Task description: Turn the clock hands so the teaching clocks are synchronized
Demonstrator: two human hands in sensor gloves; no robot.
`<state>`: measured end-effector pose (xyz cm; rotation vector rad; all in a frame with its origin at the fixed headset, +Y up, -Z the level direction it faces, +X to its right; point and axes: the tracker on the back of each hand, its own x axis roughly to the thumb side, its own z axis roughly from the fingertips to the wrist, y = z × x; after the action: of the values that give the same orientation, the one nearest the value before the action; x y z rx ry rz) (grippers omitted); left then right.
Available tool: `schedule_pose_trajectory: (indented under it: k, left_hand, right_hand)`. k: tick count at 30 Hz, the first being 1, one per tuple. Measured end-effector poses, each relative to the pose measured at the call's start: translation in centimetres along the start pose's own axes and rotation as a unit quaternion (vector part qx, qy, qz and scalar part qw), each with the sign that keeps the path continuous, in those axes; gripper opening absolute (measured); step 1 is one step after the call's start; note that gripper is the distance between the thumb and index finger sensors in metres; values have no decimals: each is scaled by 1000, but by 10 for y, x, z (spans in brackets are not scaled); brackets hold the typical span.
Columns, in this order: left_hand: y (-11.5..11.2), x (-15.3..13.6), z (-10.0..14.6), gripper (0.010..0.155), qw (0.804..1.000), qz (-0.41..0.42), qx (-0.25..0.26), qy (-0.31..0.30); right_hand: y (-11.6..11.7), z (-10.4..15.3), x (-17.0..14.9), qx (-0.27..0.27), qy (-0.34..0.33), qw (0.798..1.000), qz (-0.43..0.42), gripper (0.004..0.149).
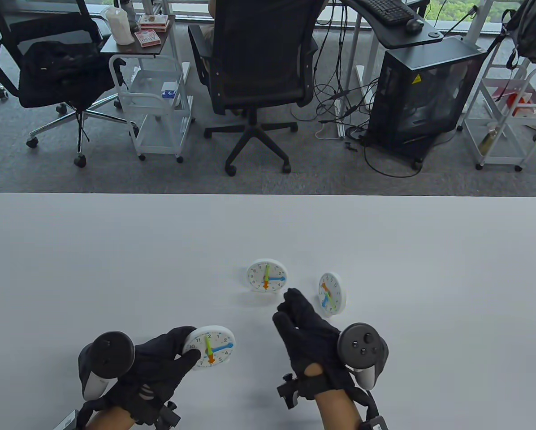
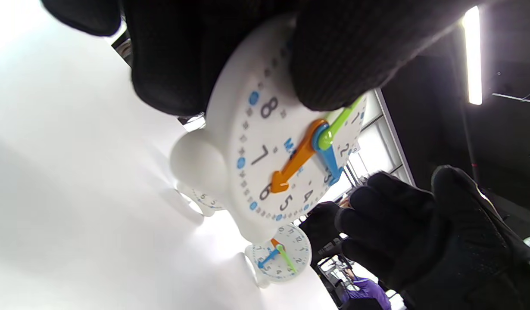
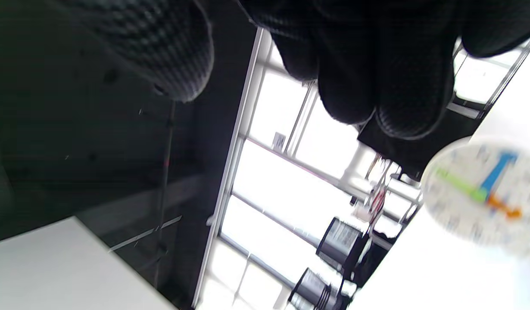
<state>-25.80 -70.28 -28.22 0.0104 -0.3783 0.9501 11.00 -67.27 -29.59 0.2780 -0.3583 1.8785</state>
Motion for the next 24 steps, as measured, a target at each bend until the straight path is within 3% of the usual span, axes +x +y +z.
schedule_pose_trajectory:
  k: [5,16,24]
  left_hand:
    - [-2,-9,-2,51,1000,5,5,21]
    - [-3,-34,-12,50,996,-1,22,86]
    - [-1,-60,-51,50,986,-9,44,161]
  right_hand:
    - [-21,-3,-14,-45,20,998,42,77]
    - [-10,-5,-9,-20,-14,991,128,74]
    - [-13,-8,-13,-13,-1,993,121,73]
